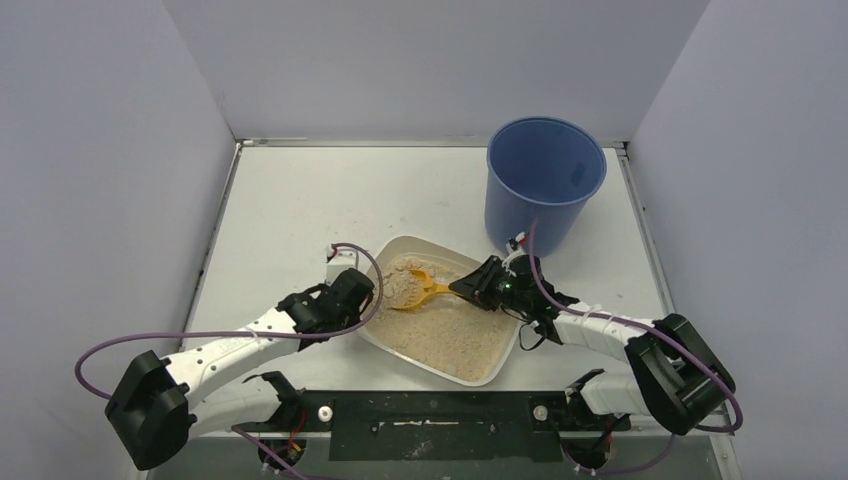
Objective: Clean the litter box
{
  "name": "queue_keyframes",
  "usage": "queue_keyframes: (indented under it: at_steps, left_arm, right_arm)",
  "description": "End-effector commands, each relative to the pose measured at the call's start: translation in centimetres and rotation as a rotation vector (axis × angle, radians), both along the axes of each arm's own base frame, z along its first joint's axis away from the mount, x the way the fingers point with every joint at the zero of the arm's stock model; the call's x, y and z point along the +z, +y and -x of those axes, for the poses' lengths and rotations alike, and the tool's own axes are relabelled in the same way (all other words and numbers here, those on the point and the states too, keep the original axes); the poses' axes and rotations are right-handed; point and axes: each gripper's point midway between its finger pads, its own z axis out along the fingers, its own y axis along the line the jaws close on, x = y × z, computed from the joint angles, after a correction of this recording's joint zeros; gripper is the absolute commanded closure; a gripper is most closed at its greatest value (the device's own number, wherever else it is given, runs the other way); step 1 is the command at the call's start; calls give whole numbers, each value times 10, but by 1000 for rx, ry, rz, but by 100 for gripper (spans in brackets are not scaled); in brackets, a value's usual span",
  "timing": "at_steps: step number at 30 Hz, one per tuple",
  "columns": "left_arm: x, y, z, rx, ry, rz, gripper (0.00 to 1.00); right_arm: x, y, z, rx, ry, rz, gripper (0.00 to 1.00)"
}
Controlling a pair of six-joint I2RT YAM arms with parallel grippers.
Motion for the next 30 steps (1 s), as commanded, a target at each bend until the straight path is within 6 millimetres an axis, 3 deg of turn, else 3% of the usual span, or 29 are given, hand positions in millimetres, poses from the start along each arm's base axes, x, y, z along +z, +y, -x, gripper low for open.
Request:
queue_keyframes:
  at_steps: [1,11,14,16,18,20,23,26,27,30]
  left_arm:
    - [16,-50,6,-160,-9,136,100]
    - [82,-54,-13,-205,-211,143,100]
    - [100,-49,-16,-215,-268,130,100]
    - [113,-44,-19,-211,-308,121,100]
    - [124,-39,-21,-204,-347,116,100]
    - [130,-36,-22,-202,-365,112,100]
    - [136,-34,-23,-198,-383,112,100]
    - [143,-33,-24,-195,-403,119,100]
    - [146,-33,-24,-195,-411,123,100]
    - [155,-34,-26,-197,-443,140,100]
  right_arm:
    - [-14,-4,-12,-120,-28,-8,100]
    - [0,20,-5,-61,-162,-153,100]
    - [-1,14,-4,-93,-189,-174,100]
    - [12,23,1,-30,-250,-211,100]
    - [11,25,4,-11,-250,-209,100]
    - [7,13,3,-77,-243,-205,100]
    - [18,17,8,-27,-282,-246,100]
    - [19,-10,3,-119,-276,-278,100]
    - [28,-12,5,-126,-307,-301,100]
    - [38,8,14,-4,-338,-301,100]
